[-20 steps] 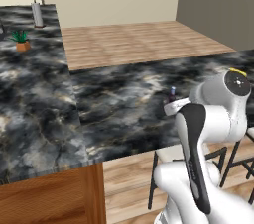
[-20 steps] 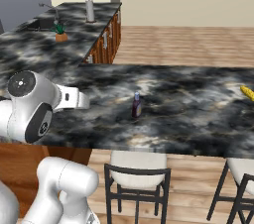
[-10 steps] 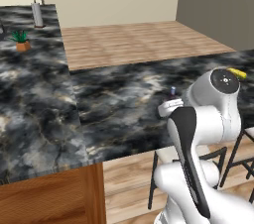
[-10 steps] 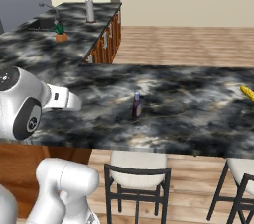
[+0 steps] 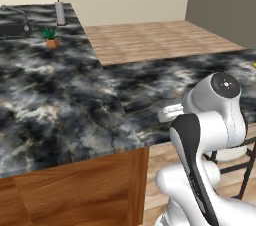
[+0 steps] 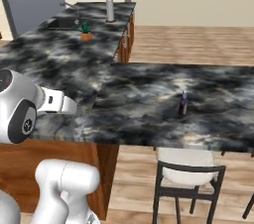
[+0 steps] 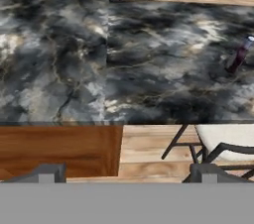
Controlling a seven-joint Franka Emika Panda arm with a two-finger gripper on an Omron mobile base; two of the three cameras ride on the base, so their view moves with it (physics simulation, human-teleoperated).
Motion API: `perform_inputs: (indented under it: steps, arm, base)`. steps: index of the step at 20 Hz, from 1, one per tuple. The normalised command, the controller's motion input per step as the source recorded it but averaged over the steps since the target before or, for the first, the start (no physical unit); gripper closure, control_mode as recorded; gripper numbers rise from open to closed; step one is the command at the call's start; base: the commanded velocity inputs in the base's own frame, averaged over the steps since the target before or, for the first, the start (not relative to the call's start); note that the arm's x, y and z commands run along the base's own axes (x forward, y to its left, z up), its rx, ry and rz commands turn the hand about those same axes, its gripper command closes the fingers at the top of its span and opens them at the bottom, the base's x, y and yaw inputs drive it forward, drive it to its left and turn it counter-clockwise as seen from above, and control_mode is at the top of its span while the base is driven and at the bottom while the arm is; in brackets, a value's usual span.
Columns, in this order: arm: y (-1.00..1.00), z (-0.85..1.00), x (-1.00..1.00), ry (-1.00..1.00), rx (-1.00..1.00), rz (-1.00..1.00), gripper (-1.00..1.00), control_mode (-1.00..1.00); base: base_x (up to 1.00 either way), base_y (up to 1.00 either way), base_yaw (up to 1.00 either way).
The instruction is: Move the condiment bottle and oil and vinegar bottle from the cabinet to the dining counter.
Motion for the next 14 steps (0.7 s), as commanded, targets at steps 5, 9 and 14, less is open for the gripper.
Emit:
perform_inputs:
  steps: [5, 9, 14]
  arm:
    - [0.00, 0.00, 0.00, 0.00, 0.00, 0.00, -1.00, 1.00]
    - [0.00, 0.00, 0.00, 0.00, 0.00, 0.00, -1.00, 1.00]
    - [0.00, 0.00, 0.00, 0.00, 0.00, 0.00, -1.00, 1.00]
  base:
    - [0.00, 1.00, 0.04]
    - [0.00, 1.00, 0.05]
    - [0.00, 1.00, 0.06]
